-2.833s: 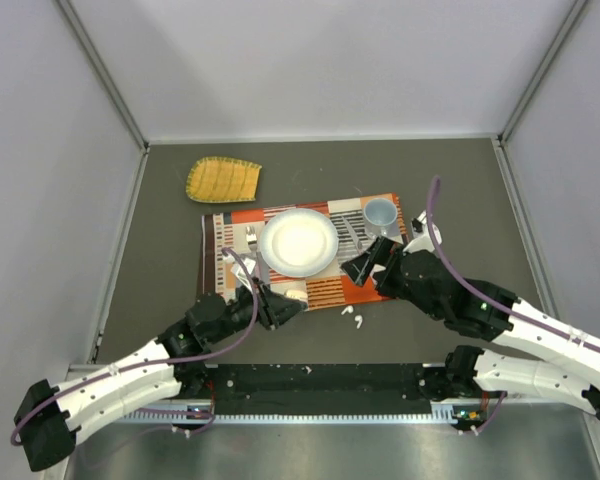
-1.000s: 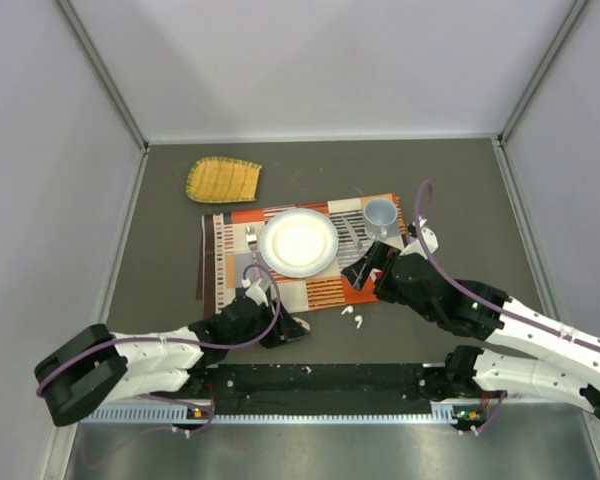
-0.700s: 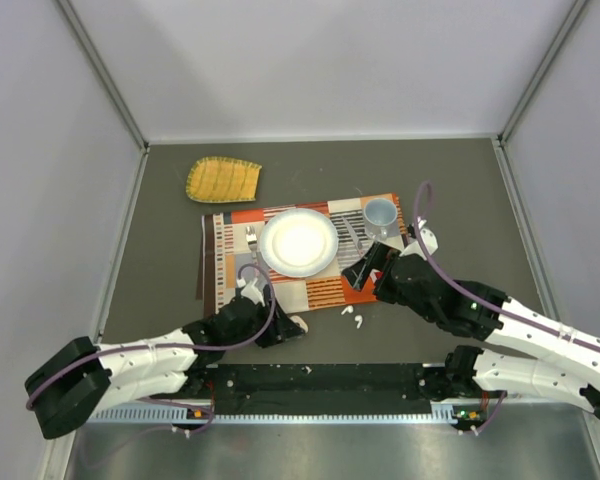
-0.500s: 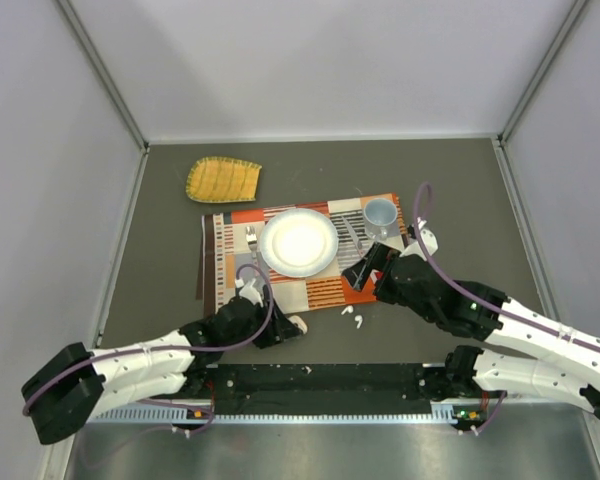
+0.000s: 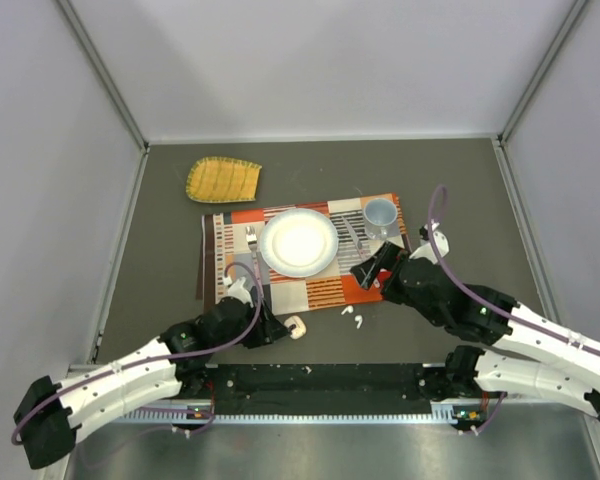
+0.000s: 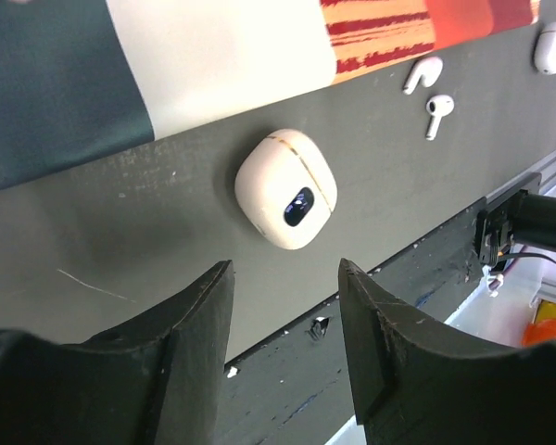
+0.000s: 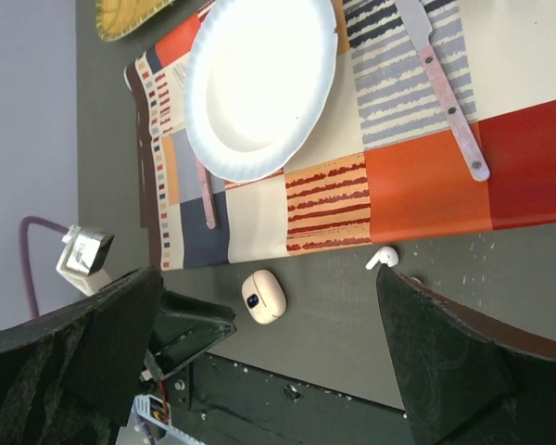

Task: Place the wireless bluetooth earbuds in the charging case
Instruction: Pick up the charging case from the center of the board.

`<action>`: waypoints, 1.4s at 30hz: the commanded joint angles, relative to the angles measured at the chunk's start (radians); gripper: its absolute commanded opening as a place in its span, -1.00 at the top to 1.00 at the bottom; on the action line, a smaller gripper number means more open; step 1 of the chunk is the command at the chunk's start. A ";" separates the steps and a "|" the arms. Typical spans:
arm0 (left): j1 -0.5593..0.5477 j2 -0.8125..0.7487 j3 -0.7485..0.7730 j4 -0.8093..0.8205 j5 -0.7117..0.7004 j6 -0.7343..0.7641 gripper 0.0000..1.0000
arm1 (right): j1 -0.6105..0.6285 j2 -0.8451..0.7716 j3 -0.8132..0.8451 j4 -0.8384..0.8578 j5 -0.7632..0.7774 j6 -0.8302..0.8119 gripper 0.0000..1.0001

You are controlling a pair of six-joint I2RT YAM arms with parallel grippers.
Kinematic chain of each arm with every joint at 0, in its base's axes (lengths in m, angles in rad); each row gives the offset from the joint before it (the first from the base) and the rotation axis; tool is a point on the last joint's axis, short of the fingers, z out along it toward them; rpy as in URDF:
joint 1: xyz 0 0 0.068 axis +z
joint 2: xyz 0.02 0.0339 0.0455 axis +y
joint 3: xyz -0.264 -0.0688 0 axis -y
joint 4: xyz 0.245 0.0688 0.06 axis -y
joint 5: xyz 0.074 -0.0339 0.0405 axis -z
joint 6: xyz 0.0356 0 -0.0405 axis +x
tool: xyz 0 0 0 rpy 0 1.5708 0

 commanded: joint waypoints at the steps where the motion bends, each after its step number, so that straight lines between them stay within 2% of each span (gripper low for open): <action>1: 0.000 -0.048 0.091 -0.077 -0.072 0.074 -0.09 | -0.005 -0.034 0.000 -0.039 0.086 0.017 -0.98; 3: 0.000 -0.054 0.119 -0.080 -0.087 0.109 -0.12 | -0.020 -0.036 0.002 -0.064 0.094 0.022 -0.98; 5: 0.001 -0.065 0.139 -0.074 -0.097 0.154 -0.30 | -0.077 -0.037 0.003 -0.120 0.090 0.034 -0.98; 7: 0.001 -0.077 0.159 -0.058 -0.118 0.183 -0.39 | -0.132 -0.042 0.006 -0.160 0.065 0.042 -0.98; 11: 0.001 -0.117 0.183 -0.055 -0.176 0.241 -0.56 | -0.321 -0.054 0.010 -0.260 0.054 0.022 -0.98; 14: 0.001 -0.132 0.184 -0.040 -0.222 0.235 -0.65 | -0.408 -0.059 -0.001 -0.297 0.051 -0.004 -0.98; 17: 0.001 -0.142 0.165 0.017 -0.233 0.232 -0.75 | -0.546 -0.059 -0.009 -0.318 0.024 -0.042 -0.98; 19: 0.000 -0.142 0.161 0.047 -0.236 0.225 -0.92 | -0.683 -0.059 -0.009 -0.341 -0.022 -0.084 -0.98; 20: 0.001 -0.140 0.161 0.055 -0.235 0.226 -0.95 | -0.736 -0.057 -0.010 -0.346 -0.053 -0.096 -0.98; 21: 0.001 -0.139 0.164 0.066 -0.232 0.231 -0.97 | -0.842 -0.063 -0.018 -0.354 -0.115 -0.102 -0.98; 25: 0.003 -0.137 0.176 0.064 -0.233 0.272 -0.97 | -1.057 -0.071 -0.052 -0.366 -0.254 -0.115 -0.98; 28: 0.001 -0.140 0.191 0.034 -0.262 0.306 -0.97 | -1.177 -0.039 -0.073 -0.393 -0.375 -0.026 -0.98; 31: 0.002 -0.142 0.207 0.005 -0.291 0.336 -0.97 | -1.200 -0.004 -0.075 -0.410 -0.440 0.055 -0.96; 36: 0.003 -0.157 0.220 -0.045 -0.330 0.353 -0.97 | -1.200 0.023 -0.018 -0.489 -0.335 0.097 -0.96; 42: 0.005 -0.209 0.179 -0.055 -0.359 0.355 -0.97 | -1.200 0.020 -0.038 -0.524 -0.351 0.244 -0.93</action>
